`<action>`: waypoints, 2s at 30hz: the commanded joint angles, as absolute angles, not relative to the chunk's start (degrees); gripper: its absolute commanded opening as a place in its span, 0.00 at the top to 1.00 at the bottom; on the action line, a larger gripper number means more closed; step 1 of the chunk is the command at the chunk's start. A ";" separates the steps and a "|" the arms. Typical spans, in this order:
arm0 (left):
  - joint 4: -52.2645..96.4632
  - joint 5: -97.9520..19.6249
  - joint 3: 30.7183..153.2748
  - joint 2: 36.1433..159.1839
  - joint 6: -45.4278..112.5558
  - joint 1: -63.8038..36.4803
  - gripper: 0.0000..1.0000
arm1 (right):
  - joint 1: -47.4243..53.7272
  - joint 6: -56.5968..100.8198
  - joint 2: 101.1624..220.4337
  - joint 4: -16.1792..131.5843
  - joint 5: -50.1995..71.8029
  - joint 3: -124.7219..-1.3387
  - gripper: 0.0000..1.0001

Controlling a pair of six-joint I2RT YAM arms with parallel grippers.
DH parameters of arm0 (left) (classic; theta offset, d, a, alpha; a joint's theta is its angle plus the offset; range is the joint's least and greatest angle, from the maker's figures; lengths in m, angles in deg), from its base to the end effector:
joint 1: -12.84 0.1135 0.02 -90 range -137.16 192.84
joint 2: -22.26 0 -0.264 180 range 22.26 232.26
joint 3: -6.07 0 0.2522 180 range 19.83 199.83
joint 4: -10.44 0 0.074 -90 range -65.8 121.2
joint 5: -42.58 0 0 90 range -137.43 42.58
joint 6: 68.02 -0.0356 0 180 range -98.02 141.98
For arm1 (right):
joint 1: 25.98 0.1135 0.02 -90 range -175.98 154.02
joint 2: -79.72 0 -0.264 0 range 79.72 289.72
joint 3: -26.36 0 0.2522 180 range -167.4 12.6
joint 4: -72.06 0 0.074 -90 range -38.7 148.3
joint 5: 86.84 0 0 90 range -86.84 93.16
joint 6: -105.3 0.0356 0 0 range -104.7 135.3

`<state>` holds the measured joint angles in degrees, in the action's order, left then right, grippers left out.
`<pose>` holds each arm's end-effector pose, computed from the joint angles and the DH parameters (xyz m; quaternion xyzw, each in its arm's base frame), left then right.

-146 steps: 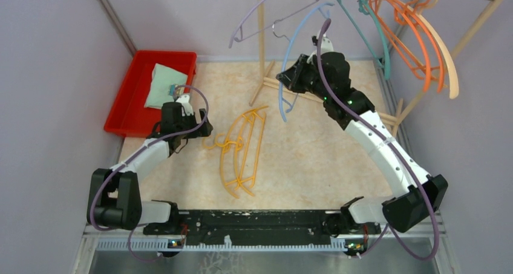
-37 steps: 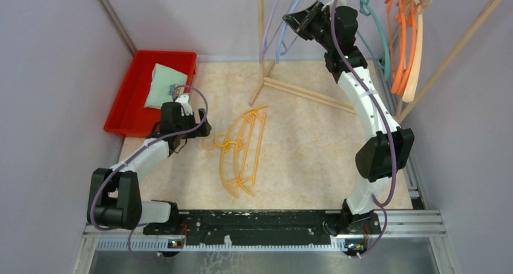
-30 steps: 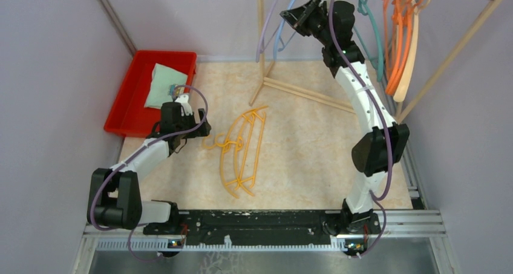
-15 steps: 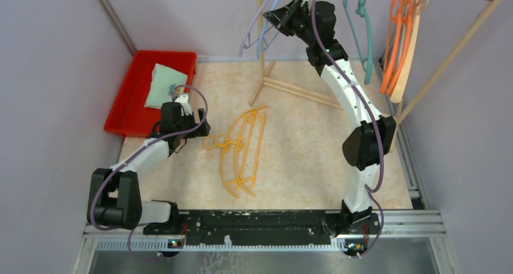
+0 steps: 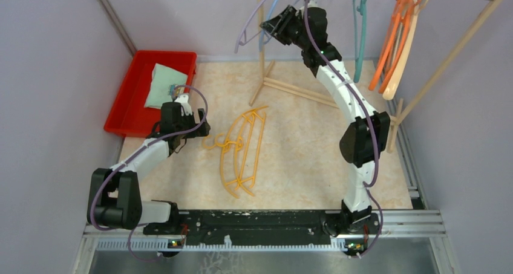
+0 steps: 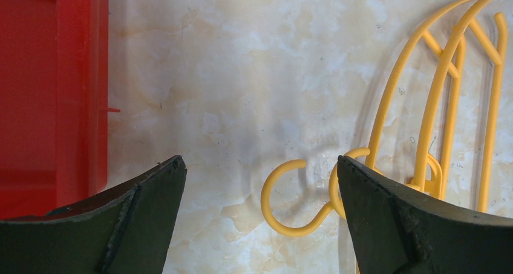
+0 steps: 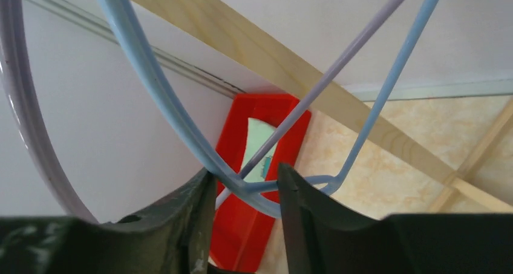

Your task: Organize the hangers

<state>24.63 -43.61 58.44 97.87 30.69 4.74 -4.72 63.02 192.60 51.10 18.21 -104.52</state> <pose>0.2700 -0.0408 0.2031 0.0100 0.8962 -0.0942 0.4335 0.4353 0.1793 0.4291 0.0767 0.7204 0.4648 0.5089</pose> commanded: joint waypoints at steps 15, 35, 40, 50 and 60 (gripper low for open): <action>23.51 -42.71 58.14 96.95 30.33 5.02 0.00 | -3.55 51.65 169.16 46.01 9.08 -93.09 0.20; 23.49 -42.22 58.14 97.57 30.60 5.02 0.00 | -2.42 27.84 168.37 39.55 -9.74 -95.75 0.46; 23.51 -42.32 58.06 97.59 30.62 5.02 0.00 | -2.42 21.97 171.90 44.09 -14.07 -97.88 0.42; 23.59 -42.64 57.97 98.06 30.60 5.02 0.00 | -2.42 7.12 178.66 56.42 -28.41 -100.76 0.27; 23.45 -42.65 57.87 98.26 30.47 5.02 0.00 | -4.59 1.63 179.80 65.06 -38.08 -99.67 0.14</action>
<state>24.63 -42.89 58.44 97.89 30.74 4.74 -3.32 4.71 180.64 57.76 -32.59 -97.41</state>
